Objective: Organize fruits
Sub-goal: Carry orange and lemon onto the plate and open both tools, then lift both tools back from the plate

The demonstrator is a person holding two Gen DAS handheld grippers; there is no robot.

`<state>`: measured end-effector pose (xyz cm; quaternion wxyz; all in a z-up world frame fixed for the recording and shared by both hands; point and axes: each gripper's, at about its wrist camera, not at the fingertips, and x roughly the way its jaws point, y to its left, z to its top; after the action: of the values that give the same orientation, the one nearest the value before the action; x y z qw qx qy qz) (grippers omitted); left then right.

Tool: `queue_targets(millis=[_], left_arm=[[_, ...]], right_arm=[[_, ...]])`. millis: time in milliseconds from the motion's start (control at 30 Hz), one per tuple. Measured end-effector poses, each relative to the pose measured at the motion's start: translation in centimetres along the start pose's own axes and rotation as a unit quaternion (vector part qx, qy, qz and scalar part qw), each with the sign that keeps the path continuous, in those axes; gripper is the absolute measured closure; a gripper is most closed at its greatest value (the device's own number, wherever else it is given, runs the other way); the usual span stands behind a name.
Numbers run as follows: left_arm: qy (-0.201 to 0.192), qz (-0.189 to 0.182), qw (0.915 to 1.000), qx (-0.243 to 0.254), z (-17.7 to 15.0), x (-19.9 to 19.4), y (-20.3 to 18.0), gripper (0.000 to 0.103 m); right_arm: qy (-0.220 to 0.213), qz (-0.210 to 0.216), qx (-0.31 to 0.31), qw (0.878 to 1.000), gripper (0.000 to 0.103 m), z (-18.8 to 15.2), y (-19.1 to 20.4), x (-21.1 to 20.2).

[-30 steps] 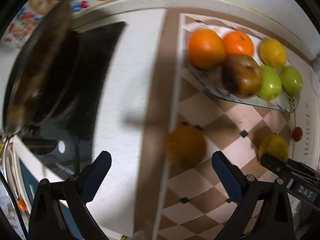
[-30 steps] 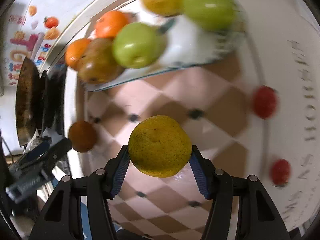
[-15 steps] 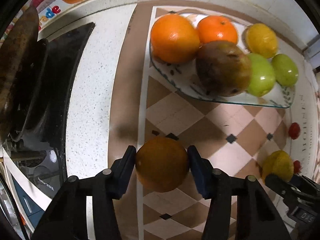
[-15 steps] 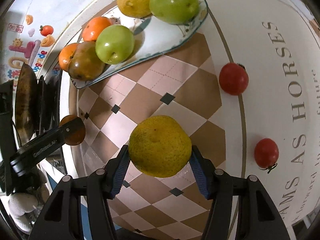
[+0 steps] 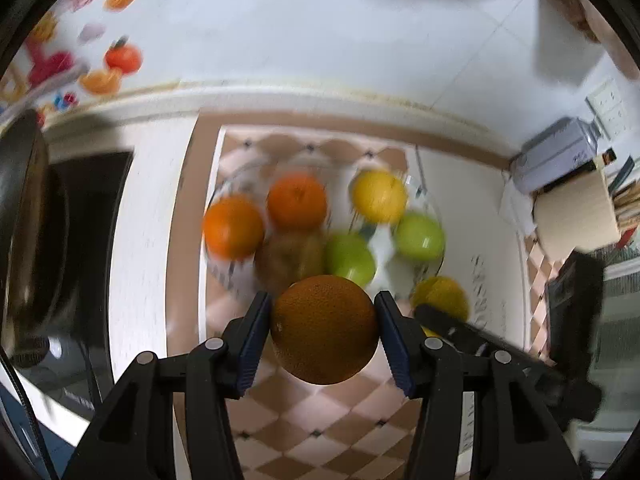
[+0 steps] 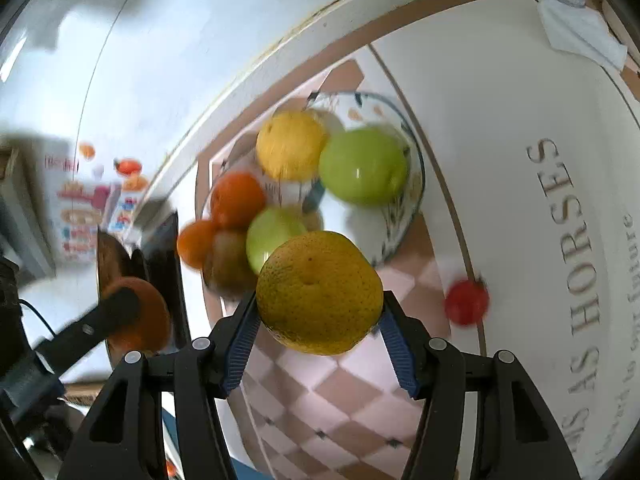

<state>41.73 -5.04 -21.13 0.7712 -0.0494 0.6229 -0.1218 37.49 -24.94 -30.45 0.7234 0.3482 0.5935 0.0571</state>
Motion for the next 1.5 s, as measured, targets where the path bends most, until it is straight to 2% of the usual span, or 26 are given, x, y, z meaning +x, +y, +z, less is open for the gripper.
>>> queue_targets(millis=[100, 300, 500, 567, 633, 667, 767, 800, 833, 900, 1000, 1100, 1267, 1333, 1500], left_arm=[[0.012, 0.000, 0.9999, 0.005, 3.1, 1.2, -0.5, 0.053], [0.077, 0.003, 0.9970, 0.003, 7.3, 6.2, -1.1, 0.052], [0.116, 0.022, 0.9929, 0.009, 8.1, 9.9, -1.8, 0.052], [0.129, 0.020, 0.9914, -0.001, 8.0, 10.8, -1.6, 0.052], [0.130, 0.009, 0.9913, -0.014, 8.0, 10.9, -1.2, 0.050], [0.129, 0.007, 0.9914, -0.016, 8.1, 10.8, -1.2, 0.043], [0.118, 0.013, 0.9928, -0.015, 8.0, 9.9, -1.0, 0.020], [0.112, 0.016, 0.9935, -0.013, 7.9, 9.5, -1.0, 0.015], [0.105, 0.019, 0.9942, -0.012, 7.7, 9.0, -0.8, 0.014], [0.091, 0.030, 0.9954, -0.011, 7.2, 8.0, -0.4, 0.011], [0.062, 0.049, 0.9968, -0.009, 5.8, 6.3, 0.2, 0.011], [0.037, 0.068, 0.9969, -0.014, 3.8, 4.7, 0.8, 0.011], [0.002, 0.095, 0.9952, -0.023, 0.7, 2.5, 1.2, 0.011], [-0.019, 0.110, 0.9936, -0.022, -0.6, 1.2, 1.1, 0.011], [-0.061, 0.119, 0.9908, -0.024, -3.0, -1.9, 1.2, 0.011]], right_arm=[[0.007, 0.003, 0.012, 1.000, 0.041, 1.3, -0.2, 1.0], [0.018, -0.001, 0.014, 1.000, 0.041, 2.2, 0.0, 3.0], [0.025, -0.018, 0.005, 1.000, 0.039, 2.3, 0.4, 3.9], [0.026, -0.012, 0.004, 1.000, 0.035, 2.4, 0.4, 3.7], [0.022, -0.016, 0.000, 1.000, 0.025, 2.5, 0.6, 3.1], [0.019, -0.020, -0.006, 1.000, 0.025, 2.5, 0.8, 2.7], [0.014, -0.048, -0.032, 0.998, 0.021, 2.6, 1.4, 1.6], [0.010, -0.068, -0.049, 0.996, 0.014, 2.4, 1.9, 1.2], [0.007, -0.080, -0.060, 0.995, 0.010, 2.4, 2.1, 0.9], [-0.002, -0.114, -0.087, 0.990, 0.010, 2.2, 2.7, 0.2], [-0.017, -0.165, -0.131, 0.977, 0.007, 1.9, 3.5, -0.4], [-0.029, -0.194, -0.164, 0.967, 0.007, 1.5, 4.1, -1.2], [-0.057, -0.217, -0.201, 0.954, 0.007, 0.5, 4.9, -3.3], [-0.063, -0.215, -0.204, 0.953, 0.007, -0.1, 5.2, -4.1], [-0.096, -0.225, -0.213, 0.946, 0.007, -2.2, 6.0, -7.3]])
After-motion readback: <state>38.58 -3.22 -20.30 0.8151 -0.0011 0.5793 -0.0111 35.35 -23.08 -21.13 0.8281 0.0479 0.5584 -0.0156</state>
